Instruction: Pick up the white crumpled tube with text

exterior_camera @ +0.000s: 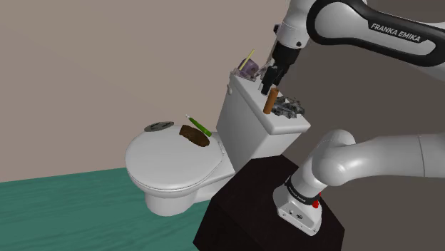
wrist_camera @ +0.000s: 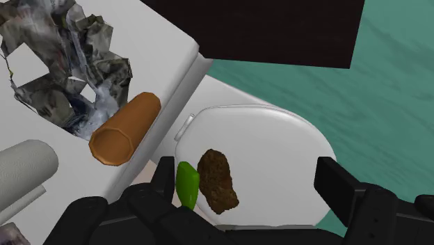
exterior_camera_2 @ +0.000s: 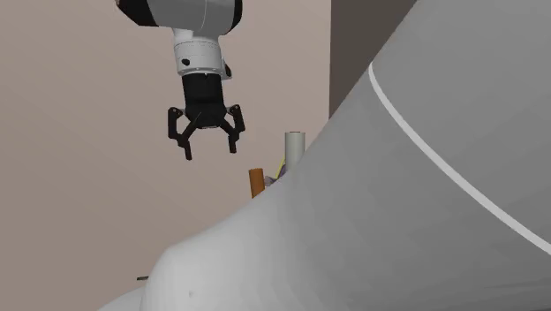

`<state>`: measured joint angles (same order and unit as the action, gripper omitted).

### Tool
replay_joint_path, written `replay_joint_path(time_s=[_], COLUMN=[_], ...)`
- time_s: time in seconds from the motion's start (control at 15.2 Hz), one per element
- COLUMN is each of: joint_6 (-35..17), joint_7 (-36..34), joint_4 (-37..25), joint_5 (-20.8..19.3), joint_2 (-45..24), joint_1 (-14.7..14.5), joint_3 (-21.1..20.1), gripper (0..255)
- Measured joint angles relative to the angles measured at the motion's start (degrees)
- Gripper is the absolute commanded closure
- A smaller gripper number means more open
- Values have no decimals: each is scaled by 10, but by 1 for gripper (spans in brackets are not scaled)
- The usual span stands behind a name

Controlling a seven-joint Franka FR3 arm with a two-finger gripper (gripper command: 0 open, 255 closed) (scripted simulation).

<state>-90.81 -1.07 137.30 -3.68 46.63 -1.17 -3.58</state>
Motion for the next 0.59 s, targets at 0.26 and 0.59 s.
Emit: replay_joint_path(time_s=[0.26, 0.59], joint_6=[-41, -128], joint_7=[5, 14], joint_4=[8, 23], joint_5=[-25, -89], joint_2=[-28, -83], joint_1=[9, 33], joint_3=[0, 4], gripper=[0, 0])
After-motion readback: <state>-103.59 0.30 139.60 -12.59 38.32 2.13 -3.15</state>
